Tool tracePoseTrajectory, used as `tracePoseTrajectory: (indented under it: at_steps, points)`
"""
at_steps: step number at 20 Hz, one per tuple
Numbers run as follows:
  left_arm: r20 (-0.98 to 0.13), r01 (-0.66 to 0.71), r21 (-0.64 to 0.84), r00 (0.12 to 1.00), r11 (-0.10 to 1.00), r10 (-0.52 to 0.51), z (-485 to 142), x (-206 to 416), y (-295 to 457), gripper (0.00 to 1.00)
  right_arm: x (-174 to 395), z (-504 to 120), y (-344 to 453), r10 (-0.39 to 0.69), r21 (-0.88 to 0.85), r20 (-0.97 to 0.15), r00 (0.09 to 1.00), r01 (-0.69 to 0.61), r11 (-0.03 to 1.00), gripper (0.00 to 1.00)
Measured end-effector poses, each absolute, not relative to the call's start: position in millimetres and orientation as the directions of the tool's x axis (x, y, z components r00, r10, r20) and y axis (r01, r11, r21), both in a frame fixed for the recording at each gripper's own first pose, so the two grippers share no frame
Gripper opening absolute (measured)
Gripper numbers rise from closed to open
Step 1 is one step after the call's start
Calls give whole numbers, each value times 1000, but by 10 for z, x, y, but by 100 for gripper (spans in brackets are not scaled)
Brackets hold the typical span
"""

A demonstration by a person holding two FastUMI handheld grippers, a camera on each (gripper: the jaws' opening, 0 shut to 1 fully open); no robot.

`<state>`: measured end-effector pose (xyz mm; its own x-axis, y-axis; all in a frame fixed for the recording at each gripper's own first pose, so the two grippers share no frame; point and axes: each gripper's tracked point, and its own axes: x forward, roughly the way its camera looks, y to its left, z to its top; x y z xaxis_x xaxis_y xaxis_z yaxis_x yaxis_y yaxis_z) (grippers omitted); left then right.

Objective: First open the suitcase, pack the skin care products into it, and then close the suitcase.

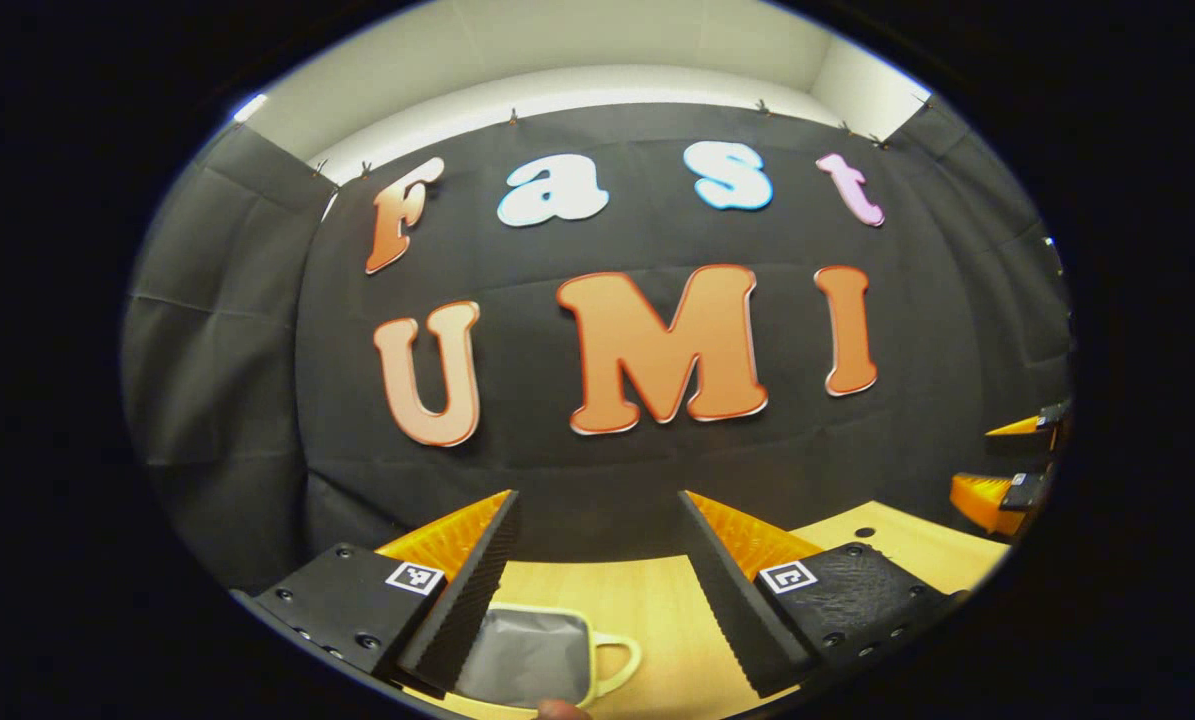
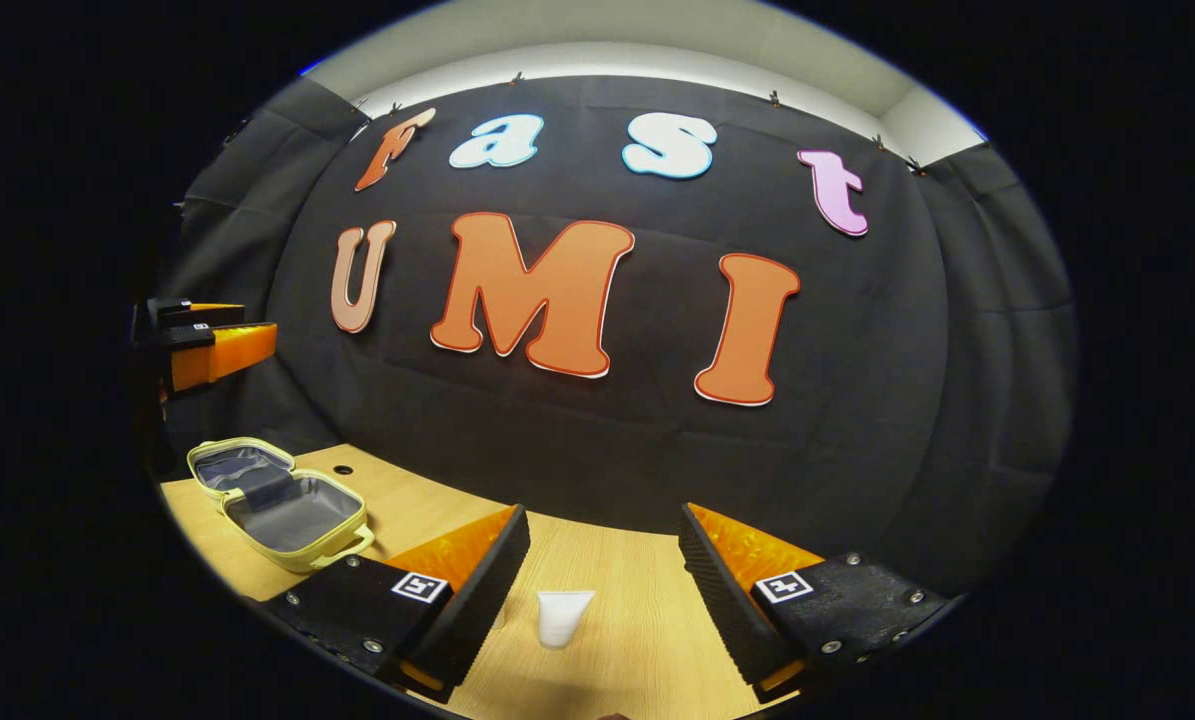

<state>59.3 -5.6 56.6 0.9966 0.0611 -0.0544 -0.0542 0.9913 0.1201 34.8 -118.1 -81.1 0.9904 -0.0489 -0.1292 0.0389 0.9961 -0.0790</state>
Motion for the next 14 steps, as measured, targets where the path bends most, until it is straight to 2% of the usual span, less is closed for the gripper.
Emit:
tracePoseTrajectory:
  at_steps: [3,7,14]
  points:
    - [-94,28,104,995,994,-18,373,661,-493,100,372,-1028,-1218,-55,-72,-181,982,43,996,96]
    - [-206,145,79,970,986,-126,-179,768,-877,100,427,-1366,-1282,-87,-70,-256,963,71,995,96]
    - [-420,320,44,866,947,-273,-1211,874,-1341,99,549,-2071,-1256,-81,-60,-420,904,61,996,96]
